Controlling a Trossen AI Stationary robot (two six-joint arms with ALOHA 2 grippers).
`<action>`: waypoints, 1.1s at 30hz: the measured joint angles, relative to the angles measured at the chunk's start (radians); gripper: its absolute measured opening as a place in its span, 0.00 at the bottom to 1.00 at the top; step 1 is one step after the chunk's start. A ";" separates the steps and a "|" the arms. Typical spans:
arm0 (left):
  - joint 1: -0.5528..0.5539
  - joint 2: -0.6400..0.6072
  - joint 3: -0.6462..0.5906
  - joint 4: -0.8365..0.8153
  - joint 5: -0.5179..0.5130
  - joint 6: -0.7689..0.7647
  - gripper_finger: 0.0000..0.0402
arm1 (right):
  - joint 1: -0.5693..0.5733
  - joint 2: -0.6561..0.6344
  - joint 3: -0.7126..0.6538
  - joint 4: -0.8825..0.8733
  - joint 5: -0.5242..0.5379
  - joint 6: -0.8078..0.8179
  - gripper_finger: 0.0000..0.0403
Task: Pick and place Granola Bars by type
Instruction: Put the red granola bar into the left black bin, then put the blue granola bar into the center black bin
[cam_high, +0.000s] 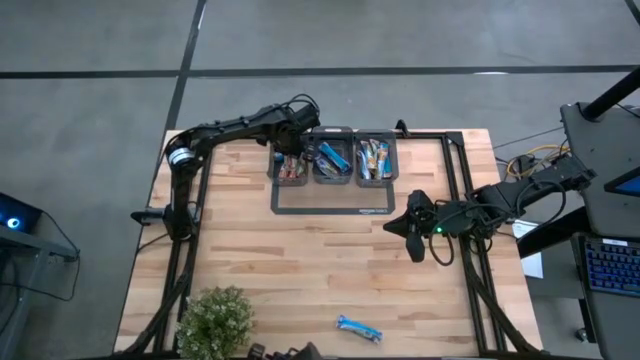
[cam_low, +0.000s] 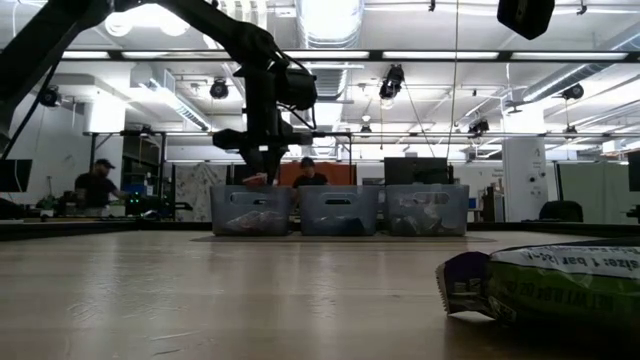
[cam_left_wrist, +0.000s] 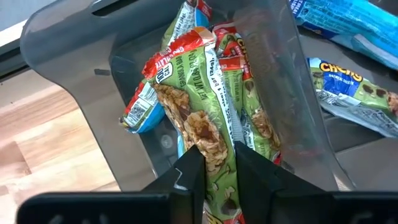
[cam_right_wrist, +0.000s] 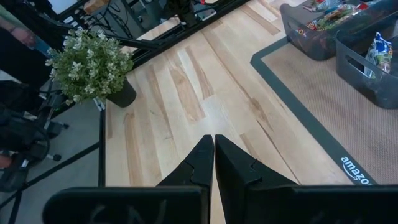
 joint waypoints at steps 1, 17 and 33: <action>0.000 0.000 0.000 0.000 0.001 0.010 0.15 | 0.000 0.000 0.000 0.000 0.000 0.000 0.02; -0.024 -0.041 -0.001 -0.097 0.119 0.008 0.33 | 0.000 0.000 0.000 0.000 0.000 0.000 0.02; -0.351 -0.315 -0.001 0.100 0.095 0.062 0.00 | 0.000 0.000 0.000 0.000 -0.012 0.000 0.02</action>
